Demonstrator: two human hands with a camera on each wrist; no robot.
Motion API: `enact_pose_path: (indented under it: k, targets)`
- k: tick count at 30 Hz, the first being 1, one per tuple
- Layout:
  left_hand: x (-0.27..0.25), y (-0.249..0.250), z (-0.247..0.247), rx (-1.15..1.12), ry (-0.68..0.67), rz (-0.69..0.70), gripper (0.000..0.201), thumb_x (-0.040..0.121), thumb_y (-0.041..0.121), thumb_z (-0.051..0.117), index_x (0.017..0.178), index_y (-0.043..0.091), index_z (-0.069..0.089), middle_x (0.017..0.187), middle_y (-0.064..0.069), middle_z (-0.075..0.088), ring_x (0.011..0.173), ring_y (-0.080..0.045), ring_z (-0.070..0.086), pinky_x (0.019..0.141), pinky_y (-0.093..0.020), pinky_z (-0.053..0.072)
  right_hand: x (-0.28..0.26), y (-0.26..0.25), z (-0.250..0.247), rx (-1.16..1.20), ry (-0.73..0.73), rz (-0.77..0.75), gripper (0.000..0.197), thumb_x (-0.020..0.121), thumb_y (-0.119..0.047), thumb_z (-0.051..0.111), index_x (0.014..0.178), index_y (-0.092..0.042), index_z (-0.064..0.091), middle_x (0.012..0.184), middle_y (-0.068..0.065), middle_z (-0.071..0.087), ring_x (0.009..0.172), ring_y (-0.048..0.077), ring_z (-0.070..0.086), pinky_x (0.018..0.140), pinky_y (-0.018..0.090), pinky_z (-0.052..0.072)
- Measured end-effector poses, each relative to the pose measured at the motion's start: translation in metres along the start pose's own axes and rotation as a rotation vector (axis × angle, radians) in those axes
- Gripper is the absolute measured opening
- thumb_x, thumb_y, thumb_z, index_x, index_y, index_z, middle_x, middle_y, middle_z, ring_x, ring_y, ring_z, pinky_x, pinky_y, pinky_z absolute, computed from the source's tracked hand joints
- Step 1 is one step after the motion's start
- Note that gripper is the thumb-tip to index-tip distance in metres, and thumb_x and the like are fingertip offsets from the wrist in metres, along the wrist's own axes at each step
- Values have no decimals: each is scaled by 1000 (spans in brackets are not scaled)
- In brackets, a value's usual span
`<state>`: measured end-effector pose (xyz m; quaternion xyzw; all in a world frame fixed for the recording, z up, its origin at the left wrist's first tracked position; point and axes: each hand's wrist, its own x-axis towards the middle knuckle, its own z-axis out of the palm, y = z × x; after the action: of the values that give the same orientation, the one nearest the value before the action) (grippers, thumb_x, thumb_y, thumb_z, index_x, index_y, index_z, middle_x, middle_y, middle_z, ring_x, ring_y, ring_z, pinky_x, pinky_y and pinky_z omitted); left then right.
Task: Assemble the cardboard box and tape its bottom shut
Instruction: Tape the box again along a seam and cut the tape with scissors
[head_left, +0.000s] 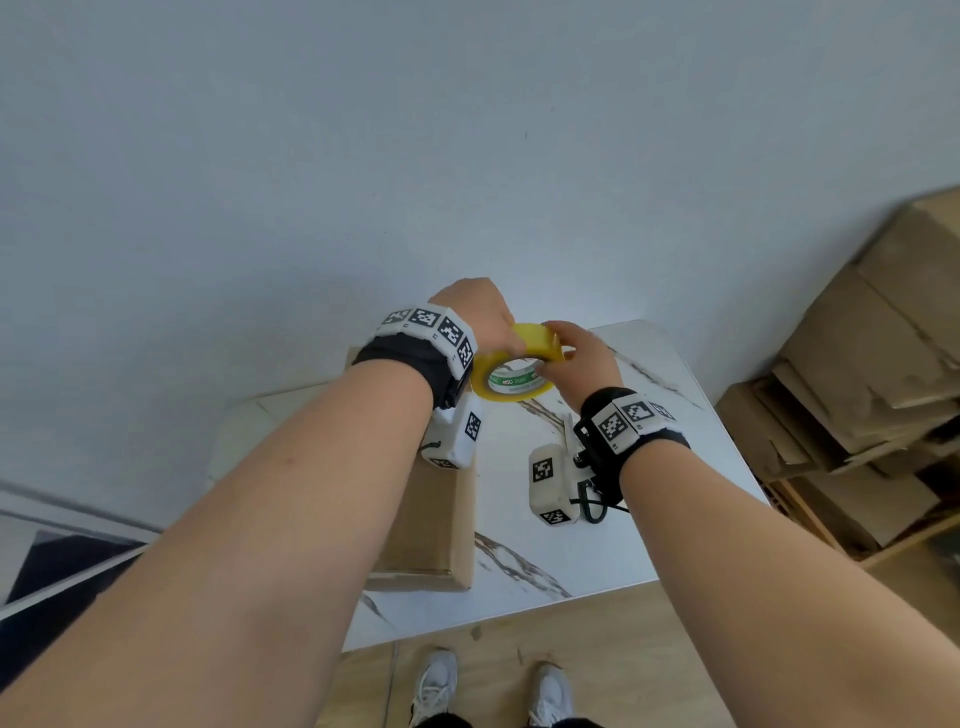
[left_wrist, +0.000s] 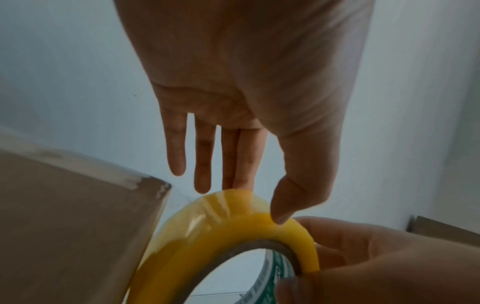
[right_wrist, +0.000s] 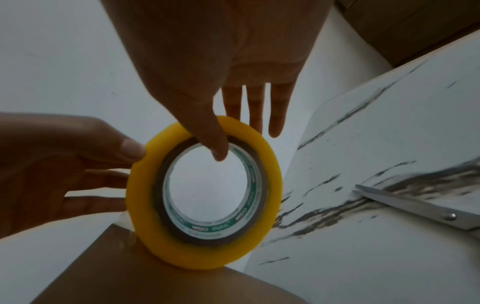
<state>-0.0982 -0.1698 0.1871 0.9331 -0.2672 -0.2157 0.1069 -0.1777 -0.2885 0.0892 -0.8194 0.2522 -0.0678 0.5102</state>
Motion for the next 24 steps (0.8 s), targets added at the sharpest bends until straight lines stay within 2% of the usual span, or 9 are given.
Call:
enact_pose_path:
  k: [3, 4, 5, 7, 9, 11, 14, 16, 24]
  targets:
    - [-1, -4, -1, -32, -15, -21, 13, 57, 32, 66, 65, 27, 57, 71, 3, 50, 68, -19, 43, 61, -28, 39, -4, -1, 1, -4, 22, -4, 50, 81, -3, 66, 126, -20, 57, 117, 3, 64, 103, 24, 62, 86, 38, 52]
    - [-1, -7, -2, -49, -31, -9, 14, 63, 33, 70, 76, 27, 66, 81, 1, 58, 74, -22, 51, 69, -28, 45, -5, -2, 0, -9, 26, -8, 49, 81, -4, 66, 126, -19, 56, 117, 4, 64, 103, 24, 62, 86, 39, 53]
    - [-1, -11, -2, -59, -38, 10, 24, 72, 34, 72, 94, 26, 73, 98, -1, 66, 89, -23, 59, 81, -30, 49, -6, -2, 0, -19, 29, -15, 48, 81, -5, 68, 126, -18, 56, 117, 4, 64, 102, 25, 62, 86, 39, 53]
    - [-7, -17, -5, -72, -43, 18, 45, 89, 34, 62, 132, 22, 58, 137, -1, 55, 125, -20, 51, 103, -30, 39, -8, -4, -1, -42, 34, -30, 48, 81, -9, 70, 126, -18, 55, 117, 5, 63, 102, 25, 62, 86, 38, 52]
    - [-12, -22, -8, -85, -34, -21, 50, 100, 31, 43, 148, 19, 34, 155, -3, 33, 140, -22, 34, 110, -27, 27, -9, -6, -1, -52, 39, -38, 47, 81, -11, 71, 125, -17, 55, 118, 5, 61, 102, 25, 61, 84, 37, 51]
    - [-17, -32, -8, -75, -26, -94, 49, 102, 24, 37, 150, 16, 28, 156, -5, 29, 141, -25, 32, 110, -28, 27, -10, -6, -2, -61, 51, -34, 47, 81, -11, 71, 125, -17, 54, 118, 6, 60, 100, 25, 59, 83, 38, 51]
    - [-24, -51, -6, -89, -19, -141, 40, 95, 15, 51, 135, 17, 47, 141, -4, 49, 128, -24, 47, 103, -32, 38, -14, -4, 0, -61, 64, -15, 46, 82, -12, 71, 124, -17, 54, 119, 5, 58, 98, 24, 59, 83, 40, 53]
    - [-28, -57, -1, -121, 14, -129, 36, 90, 7, 57, 125, 15, 54, 131, -4, 56, 120, -23, 53, 98, -31, 42, -15, -3, 2, -72, 72, -6, 46, 81, -12, 71, 123, -17, 53, 120, 6, 57, 100, 27, 60, 84, 41, 53]
    - [-30, -63, 13, -193, 97, -76, 36, 86, -3, 53, 116, 16, 58, 123, -5, 57, 115, -22, 55, 95, -32, 44, -14, 1, 6, -169, 123, -10, 42, 81, -5, 65, 118, -19, 53, 119, 10, 57, 98, 29, 60, 76, 34, 51]
